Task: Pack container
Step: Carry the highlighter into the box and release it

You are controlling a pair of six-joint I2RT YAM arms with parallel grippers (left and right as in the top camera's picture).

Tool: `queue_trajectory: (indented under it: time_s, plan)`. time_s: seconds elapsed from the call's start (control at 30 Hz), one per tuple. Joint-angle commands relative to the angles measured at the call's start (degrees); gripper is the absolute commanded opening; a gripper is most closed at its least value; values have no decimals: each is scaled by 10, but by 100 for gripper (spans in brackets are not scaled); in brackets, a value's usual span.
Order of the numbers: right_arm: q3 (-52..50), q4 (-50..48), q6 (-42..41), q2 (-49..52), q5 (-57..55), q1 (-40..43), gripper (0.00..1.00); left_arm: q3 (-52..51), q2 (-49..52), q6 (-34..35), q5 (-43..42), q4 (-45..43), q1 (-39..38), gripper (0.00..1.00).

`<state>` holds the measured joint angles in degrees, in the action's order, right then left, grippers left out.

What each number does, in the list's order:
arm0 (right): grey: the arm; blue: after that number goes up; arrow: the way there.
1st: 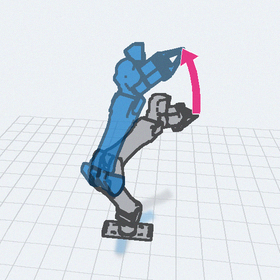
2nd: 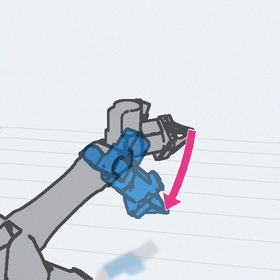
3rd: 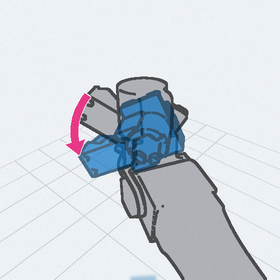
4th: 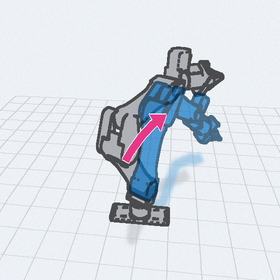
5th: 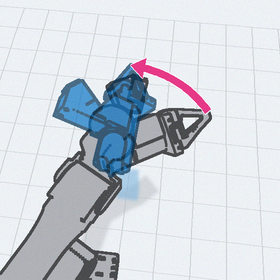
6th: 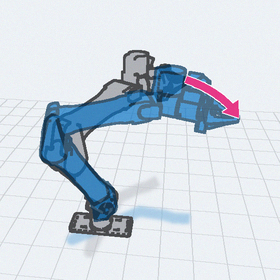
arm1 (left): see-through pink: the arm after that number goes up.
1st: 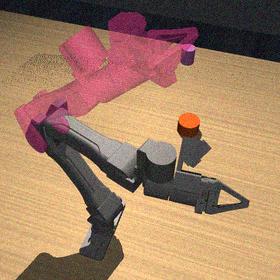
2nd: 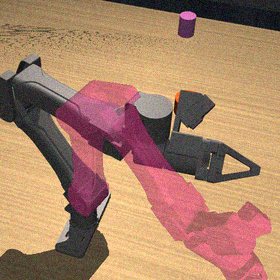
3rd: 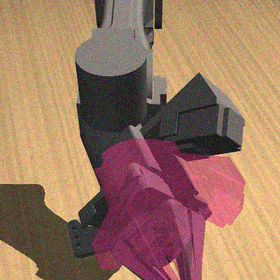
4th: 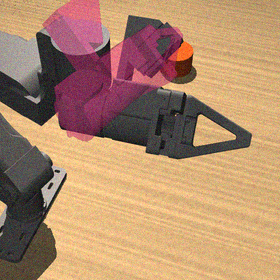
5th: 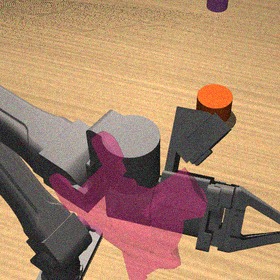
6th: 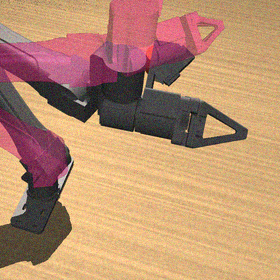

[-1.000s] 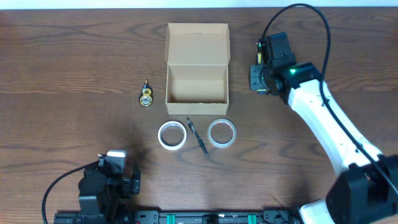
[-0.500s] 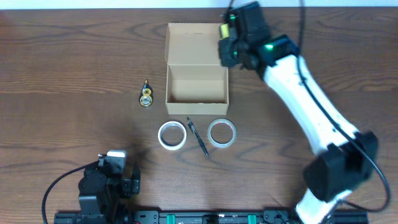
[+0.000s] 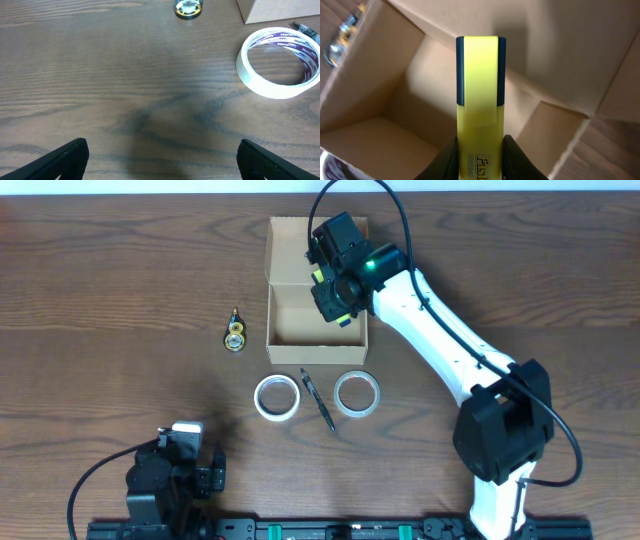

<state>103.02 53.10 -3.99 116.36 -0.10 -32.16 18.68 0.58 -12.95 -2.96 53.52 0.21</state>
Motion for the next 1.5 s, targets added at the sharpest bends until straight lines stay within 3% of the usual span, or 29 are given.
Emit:
queue_trajectory:
  time_s: [0.0,0.23,0.47,1.0,1.47]
  plan:
    - [12,10,33,16,-28,-3,15,-10,-3,-8,4,25,-2,95]
    - [11,13,92,40,-26,-5,12,-10,-3,-8,4,25,-2,95]
    - [11,-1,154,43,-13,-5,17,-10,-3,-8,4,25,-2,95]
    - [0,-11,163,67,-3,-5,17,-10,-3,-8,4,25,-2,95]
    - [-7,-14,163,67,-3,-5,31,-10,-3,-8,4,25,-2,95]
